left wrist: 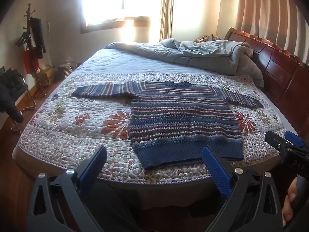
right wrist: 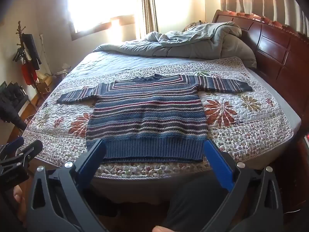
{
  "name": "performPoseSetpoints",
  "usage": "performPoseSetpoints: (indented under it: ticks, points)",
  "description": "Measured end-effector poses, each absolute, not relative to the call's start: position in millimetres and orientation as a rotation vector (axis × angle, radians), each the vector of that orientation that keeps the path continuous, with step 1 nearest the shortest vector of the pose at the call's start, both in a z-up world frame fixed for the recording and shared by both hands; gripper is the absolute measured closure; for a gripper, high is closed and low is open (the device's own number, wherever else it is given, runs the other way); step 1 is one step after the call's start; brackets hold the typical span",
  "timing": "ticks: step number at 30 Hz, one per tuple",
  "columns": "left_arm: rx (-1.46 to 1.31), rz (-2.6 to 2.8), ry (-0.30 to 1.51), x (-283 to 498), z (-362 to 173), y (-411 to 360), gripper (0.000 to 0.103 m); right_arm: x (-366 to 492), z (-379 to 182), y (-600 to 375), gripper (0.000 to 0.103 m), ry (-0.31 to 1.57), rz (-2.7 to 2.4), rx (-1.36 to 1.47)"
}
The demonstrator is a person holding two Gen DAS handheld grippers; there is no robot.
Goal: Fold small clothes
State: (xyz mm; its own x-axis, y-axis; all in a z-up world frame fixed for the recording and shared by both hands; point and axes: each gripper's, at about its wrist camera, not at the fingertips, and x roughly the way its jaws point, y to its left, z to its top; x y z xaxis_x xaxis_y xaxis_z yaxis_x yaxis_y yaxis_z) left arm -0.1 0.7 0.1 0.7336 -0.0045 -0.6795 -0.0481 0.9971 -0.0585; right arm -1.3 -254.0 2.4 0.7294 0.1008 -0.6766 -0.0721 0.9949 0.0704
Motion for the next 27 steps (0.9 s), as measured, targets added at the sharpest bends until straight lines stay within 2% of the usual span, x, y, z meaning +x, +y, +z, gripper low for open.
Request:
performPoseSetpoints:
  ticks: [27]
  points:
    - [-0.080, 0.026, 0.740, 0.3, 7.3, 7.9, 0.004, 2.2, 4.8, -249.2, 0.003, 0.743, 0.097, 0.026]
